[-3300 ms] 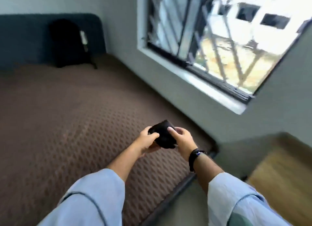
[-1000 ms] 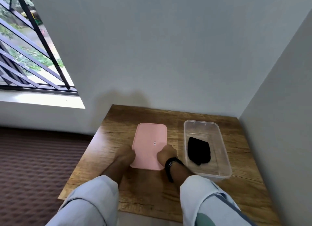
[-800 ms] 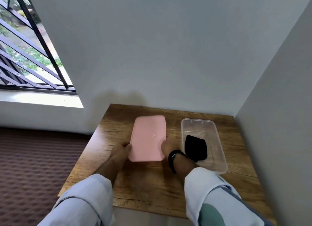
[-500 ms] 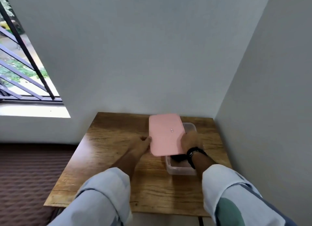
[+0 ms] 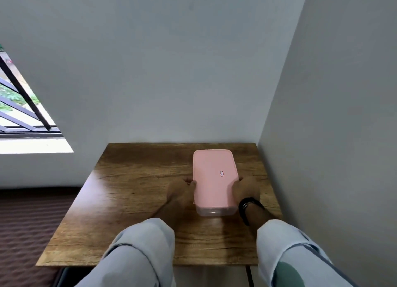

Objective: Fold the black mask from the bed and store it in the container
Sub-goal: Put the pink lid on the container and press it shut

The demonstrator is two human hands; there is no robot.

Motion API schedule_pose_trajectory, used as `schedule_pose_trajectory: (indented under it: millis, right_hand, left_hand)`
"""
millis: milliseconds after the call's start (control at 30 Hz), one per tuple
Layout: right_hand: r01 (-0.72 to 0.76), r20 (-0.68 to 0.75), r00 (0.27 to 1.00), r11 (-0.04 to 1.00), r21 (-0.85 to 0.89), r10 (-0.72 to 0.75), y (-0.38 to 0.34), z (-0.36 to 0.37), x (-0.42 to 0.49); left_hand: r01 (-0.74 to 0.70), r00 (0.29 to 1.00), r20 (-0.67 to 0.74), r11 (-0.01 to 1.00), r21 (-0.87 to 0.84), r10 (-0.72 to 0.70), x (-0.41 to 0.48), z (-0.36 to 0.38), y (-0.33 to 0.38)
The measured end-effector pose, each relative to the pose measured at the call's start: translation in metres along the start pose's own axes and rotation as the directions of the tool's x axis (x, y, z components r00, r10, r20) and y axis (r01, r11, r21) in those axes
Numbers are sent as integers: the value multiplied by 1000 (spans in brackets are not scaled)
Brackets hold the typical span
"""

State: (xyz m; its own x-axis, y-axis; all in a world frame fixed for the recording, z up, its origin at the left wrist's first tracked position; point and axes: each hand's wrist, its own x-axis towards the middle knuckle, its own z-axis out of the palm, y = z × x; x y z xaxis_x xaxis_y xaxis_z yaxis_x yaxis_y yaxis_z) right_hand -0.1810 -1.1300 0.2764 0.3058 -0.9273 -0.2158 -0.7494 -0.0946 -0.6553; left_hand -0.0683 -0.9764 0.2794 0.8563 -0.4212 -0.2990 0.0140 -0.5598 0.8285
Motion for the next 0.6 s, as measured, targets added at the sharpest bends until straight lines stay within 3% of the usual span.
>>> schedule_pose_trajectory:
  millis: [167,300,600]
  right_hand:
    - [88,83,993,994,-61,-83,11,8,9]
    - [222,66,975,965,-143,-214,25,13,12]
    - [169,249,958,981,-94,-141,7,9,51]
  left_hand:
    - [47,999,21,999,-23,-47,5,5,1]
    - [-72,997,42,986,148,66,5,13,5]
    - [-154,967,-171,970,188,187,29,28,6]
